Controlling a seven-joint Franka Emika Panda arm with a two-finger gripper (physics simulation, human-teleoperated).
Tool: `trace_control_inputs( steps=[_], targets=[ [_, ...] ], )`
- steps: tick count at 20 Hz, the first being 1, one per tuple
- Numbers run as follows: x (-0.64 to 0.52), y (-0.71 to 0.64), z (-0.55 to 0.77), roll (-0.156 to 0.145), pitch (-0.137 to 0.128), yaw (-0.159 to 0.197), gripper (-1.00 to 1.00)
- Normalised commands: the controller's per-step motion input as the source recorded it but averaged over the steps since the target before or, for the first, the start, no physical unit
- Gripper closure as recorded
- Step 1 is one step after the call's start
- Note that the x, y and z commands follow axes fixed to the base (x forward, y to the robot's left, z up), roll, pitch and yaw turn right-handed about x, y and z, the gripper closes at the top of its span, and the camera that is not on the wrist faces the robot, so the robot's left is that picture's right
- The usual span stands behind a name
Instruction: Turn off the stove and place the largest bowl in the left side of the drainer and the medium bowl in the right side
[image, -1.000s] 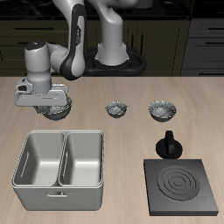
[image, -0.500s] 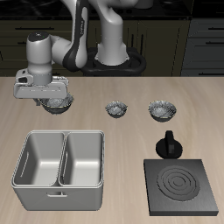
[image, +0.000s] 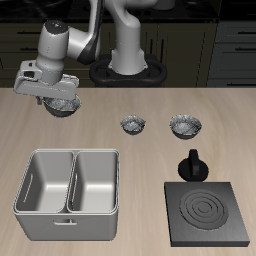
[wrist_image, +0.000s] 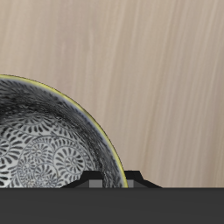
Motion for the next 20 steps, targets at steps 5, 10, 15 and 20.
trace_control_inputs(
  steps=[5,10,15,20],
  targets=[
    [-0.02,0.11,0.36,-0.056,-0.008,-0.005,1.00],
    [0.03,0.03,0.43,-0.058,-0.010,-0.036,1.00],
    [0.10,0.25,0.42,0.029,-0.014,0.000,1.00],
    [0.27,0.43,0.59,0.171,-0.029,-0.015,1.00]
  ],
)
